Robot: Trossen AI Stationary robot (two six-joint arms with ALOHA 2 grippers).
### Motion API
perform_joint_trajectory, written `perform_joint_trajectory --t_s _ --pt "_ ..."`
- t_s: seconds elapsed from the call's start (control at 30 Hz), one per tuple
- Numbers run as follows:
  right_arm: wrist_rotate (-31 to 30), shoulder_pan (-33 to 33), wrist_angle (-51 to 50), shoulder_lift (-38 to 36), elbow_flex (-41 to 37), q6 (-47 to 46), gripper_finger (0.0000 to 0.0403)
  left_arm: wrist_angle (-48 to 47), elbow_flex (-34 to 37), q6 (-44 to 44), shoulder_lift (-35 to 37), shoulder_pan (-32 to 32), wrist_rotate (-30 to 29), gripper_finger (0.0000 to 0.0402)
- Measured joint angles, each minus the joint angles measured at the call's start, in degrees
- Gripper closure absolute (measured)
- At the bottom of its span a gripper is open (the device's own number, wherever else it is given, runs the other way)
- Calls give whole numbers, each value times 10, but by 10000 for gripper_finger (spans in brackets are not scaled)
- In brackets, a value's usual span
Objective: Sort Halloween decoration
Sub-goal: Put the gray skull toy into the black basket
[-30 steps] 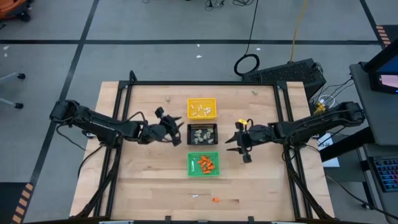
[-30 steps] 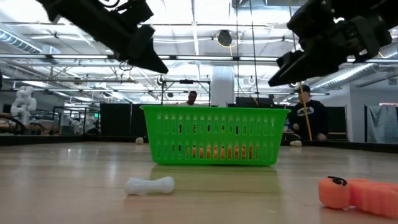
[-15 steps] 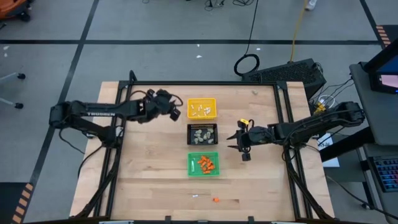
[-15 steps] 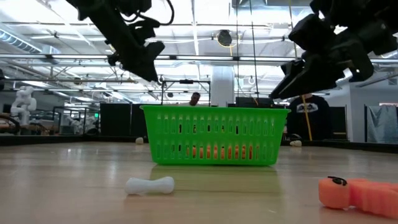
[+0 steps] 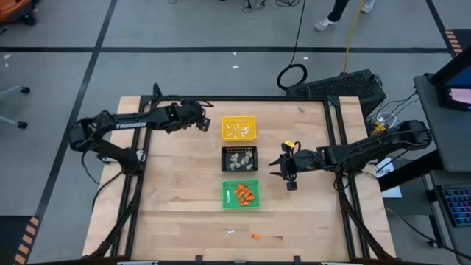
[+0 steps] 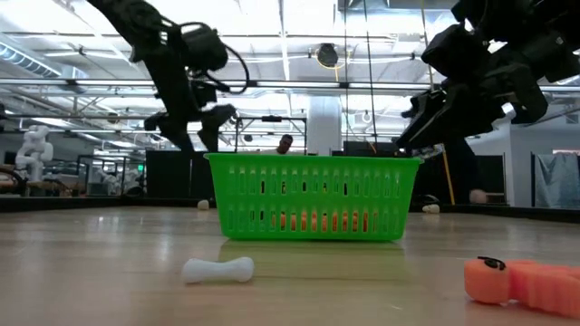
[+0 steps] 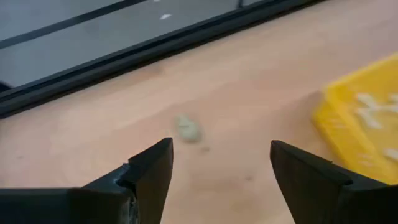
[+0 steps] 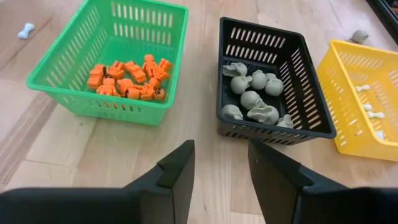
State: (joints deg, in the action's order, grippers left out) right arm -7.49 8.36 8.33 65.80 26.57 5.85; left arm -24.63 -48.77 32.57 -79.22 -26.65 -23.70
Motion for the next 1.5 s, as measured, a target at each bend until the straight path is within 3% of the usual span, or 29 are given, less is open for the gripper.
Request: perform_joint_trajectory --t_s 0.73,0.97,1.27,1.5 --pt "0 0 -31 0 0 0 268 109 1 -13 -173 -25 -50 129" --pt "0 0 -30 0 0 2 268 115 11 0 -178 -26 -61 129" --pt "0 0 -30 0 0 2 268 236 66 4 -178 -26 -64 130" --pt "0 0 -30 0 0 2 268 257 84 17 -178 -29 -65 130"
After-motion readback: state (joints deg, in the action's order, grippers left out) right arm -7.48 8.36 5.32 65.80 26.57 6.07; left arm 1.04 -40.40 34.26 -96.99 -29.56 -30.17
